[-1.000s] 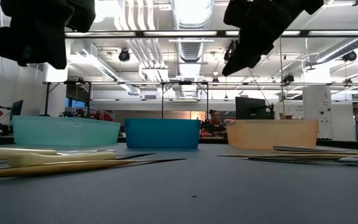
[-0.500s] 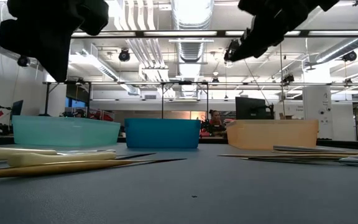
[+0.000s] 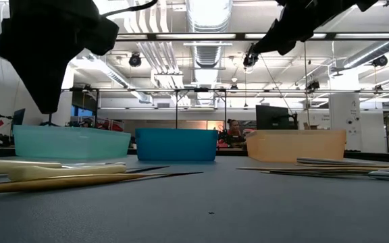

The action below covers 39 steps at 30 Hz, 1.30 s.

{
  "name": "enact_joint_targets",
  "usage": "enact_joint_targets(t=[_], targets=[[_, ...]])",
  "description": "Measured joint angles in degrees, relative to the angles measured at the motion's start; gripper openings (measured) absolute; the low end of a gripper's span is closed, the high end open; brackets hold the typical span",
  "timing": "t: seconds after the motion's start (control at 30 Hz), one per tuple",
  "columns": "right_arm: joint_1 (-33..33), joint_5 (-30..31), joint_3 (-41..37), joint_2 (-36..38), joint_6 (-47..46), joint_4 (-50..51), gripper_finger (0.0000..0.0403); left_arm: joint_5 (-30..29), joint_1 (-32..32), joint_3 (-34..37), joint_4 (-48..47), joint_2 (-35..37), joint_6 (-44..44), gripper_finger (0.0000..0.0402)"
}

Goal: Sort silverware by color (type)
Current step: Put the yellow table knife into the green bin

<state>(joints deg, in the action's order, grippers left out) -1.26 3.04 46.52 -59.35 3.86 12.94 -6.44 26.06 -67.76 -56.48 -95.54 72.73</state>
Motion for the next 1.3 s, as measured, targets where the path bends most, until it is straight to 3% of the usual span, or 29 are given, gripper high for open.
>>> enact_joint_targets(t=[0.37, 0.77, 0.93, 1.3], targets=[[0.0, -0.02, -0.04, -0.04, -0.22, 0.05, 0.0068, -0.02, -0.39, 1.91, 0.31, 0.12, 1.63, 0.0142], [0.02, -0.02, -0.04, -0.07, -0.22, 0.05, 0.0068, 0.41, -1.7, 2.66, 1.2, -2.11, 4.96, 0.026], [0.02, -0.02, -0.05, -0.07, -0.22, 0.05, 0.0068, 0.61, -1.9, 2.65, 1.53, -4.33, 4.93, 0.0268], [0.02, 0.01, -0.26, -0.09, -0.22, 0.07, 0.0068, 0.14, -1.9, 2.64, 2.94, -6.73, 4.31, 0.0245]])
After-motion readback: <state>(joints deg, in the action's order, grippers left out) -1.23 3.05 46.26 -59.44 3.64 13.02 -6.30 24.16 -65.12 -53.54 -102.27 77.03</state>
